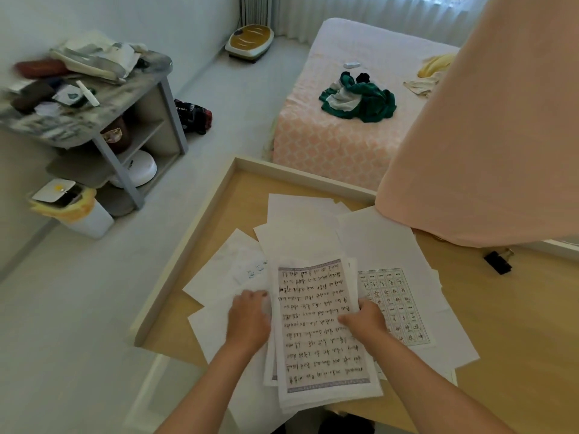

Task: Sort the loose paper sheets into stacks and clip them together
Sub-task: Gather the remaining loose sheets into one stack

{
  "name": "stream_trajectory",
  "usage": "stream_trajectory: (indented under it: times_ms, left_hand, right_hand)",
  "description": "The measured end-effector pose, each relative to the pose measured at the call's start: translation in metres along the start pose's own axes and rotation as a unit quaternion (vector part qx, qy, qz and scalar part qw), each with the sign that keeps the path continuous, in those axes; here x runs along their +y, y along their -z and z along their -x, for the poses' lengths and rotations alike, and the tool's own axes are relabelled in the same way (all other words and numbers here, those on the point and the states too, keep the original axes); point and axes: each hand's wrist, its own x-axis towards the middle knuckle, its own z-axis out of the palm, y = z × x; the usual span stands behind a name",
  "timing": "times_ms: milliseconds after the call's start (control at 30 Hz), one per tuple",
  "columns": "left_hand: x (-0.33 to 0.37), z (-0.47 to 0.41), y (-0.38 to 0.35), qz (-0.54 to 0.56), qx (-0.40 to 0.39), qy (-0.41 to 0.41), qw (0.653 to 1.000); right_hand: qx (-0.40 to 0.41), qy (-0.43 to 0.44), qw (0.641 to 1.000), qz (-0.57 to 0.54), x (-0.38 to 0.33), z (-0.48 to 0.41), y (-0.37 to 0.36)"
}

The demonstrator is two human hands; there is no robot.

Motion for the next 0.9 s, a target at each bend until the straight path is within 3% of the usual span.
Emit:
stream_trajectory:
  times_ms: [100, 267, 400, 533, 667, 767, 900]
  left_hand:
    - [-0.035, -0.007, 0.020, -0.124, 0.001, 0.063, 0.990]
    - [-0.064, -0.012, 0.033, -0.155, -0.051, 0.101, 0.981]
    - [-0.069, -0.024, 0.047, -0.082, -0.066, 0.126, 0.986]
    - [-0.075, -0.030, 0.064, -0.024, 0.020, 0.099, 0.995]
    - [-0.083, -0.038, 0.078, 0.043, -0.079, 0.121, 0.989]
    - [-0.082, -0.037, 0.085, 0.043, -0.160, 0.084, 0.983]
    - [-0.074, -0.032, 0.096, 0.128, -0.108, 0.021, 0.986]
  right_hand:
    - [0.009, 0.019, 0.999, 0.024, 0.004, -0.002, 0.005]
    - [0.009, 0.043, 0.997, 0.068, 0.006, 0.002, 0.008]
    - [-0.017, 0.078, 0.994, 0.074, 0.006, 0.003, 0.010]
    - [-0.043, 0.129, 0.985, 0.104, -0.001, 0.003, 0.015]
    - [-0.076, 0.157, 0.977, 0.121, -0.016, 0.007, 0.013]
    - [-0.093, 0.175, 0.972, 0.126, -0.029, 0.013, 0.004]
    - [-0.112, 0.208, 0.966, 0.107, -0.042, 0.019, -0.011]
